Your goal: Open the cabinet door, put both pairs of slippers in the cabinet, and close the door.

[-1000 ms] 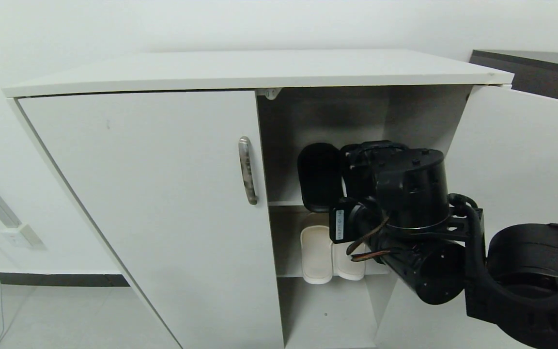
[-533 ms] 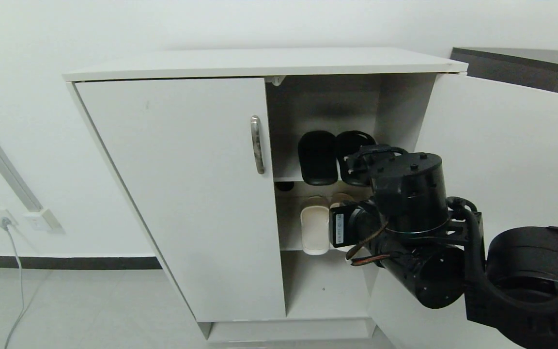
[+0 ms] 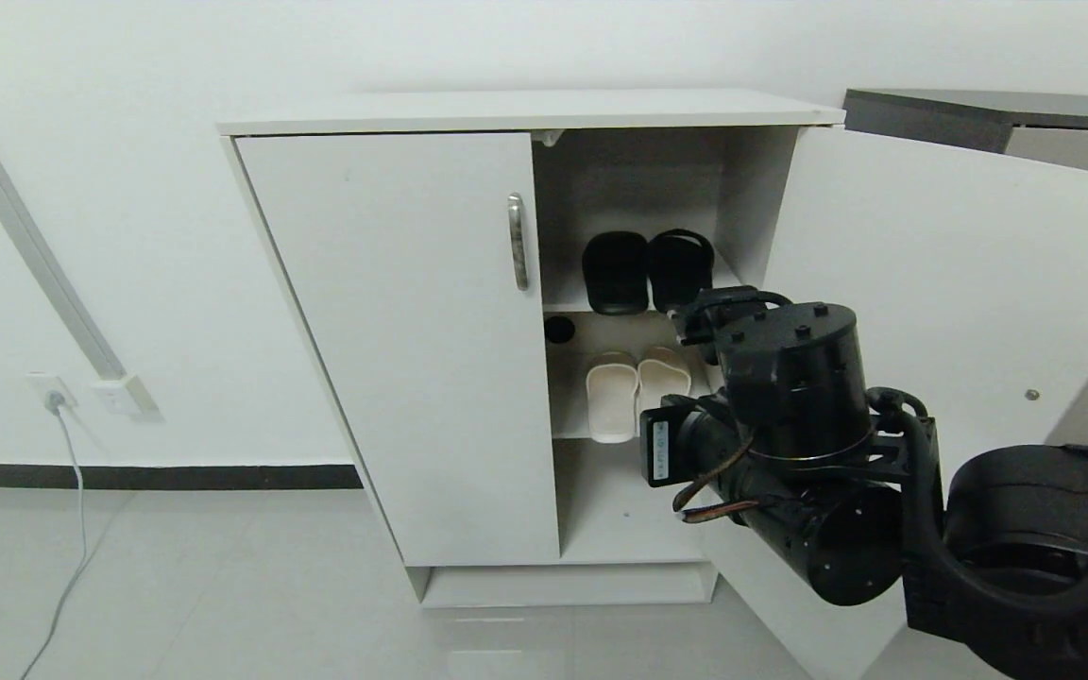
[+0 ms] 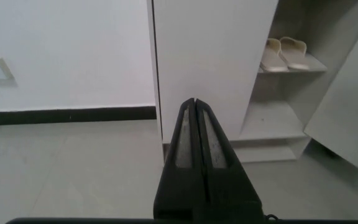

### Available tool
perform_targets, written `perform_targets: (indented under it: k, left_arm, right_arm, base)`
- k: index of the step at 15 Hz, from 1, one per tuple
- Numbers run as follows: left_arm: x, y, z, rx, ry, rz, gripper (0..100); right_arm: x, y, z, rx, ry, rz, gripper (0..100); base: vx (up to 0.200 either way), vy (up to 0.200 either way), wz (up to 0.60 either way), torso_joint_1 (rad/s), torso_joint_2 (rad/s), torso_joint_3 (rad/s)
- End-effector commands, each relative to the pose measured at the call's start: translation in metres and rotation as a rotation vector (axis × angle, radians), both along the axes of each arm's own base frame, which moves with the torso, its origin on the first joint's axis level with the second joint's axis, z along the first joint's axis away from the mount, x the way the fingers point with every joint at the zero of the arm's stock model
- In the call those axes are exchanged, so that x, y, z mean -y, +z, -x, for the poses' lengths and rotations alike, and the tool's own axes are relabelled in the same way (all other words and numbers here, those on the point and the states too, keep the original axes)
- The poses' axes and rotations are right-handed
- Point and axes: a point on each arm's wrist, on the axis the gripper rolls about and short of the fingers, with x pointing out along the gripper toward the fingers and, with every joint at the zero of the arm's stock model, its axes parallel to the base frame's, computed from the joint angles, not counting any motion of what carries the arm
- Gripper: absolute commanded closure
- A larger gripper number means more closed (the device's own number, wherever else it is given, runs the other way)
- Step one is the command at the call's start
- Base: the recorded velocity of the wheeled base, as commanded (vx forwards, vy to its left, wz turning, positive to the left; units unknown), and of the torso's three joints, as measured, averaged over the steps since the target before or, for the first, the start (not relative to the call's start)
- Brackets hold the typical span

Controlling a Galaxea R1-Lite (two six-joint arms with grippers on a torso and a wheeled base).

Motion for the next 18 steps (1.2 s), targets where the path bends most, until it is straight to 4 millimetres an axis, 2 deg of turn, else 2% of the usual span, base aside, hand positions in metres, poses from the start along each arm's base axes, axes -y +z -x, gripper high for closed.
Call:
perform_targets:
  k: [1, 5, 18]
  left_arm:
    - [0.0, 0.0, 0.0, 0.001, 0.0, 0.0, 100]
    - [0.0, 0.0, 0.0, 0.001, 0.001, 0.0, 100]
    - [0.0, 0.0, 0.0, 0.001, 0.001, 0.0, 100]
  right_arm:
    - [-0.001, -0.001, 0.0, -0.003, 0.001, 0.003, 100]
    - [-0.001, -0.004, 0.0, -0.007, 0.001, 0.009, 100]
    - [0.0, -0.014, -0.002, -0.026, -0.001, 0.046, 100]
  base:
    - [-0.2, 0.0, 0.0, 0.002, 0.0, 0.002]
    - [-0.2, 0.0, 0.0, 0.001, 0.0, 0.005]
    - [0.0, 0.0, 0.0, 0.0, 0.0, 0.0]
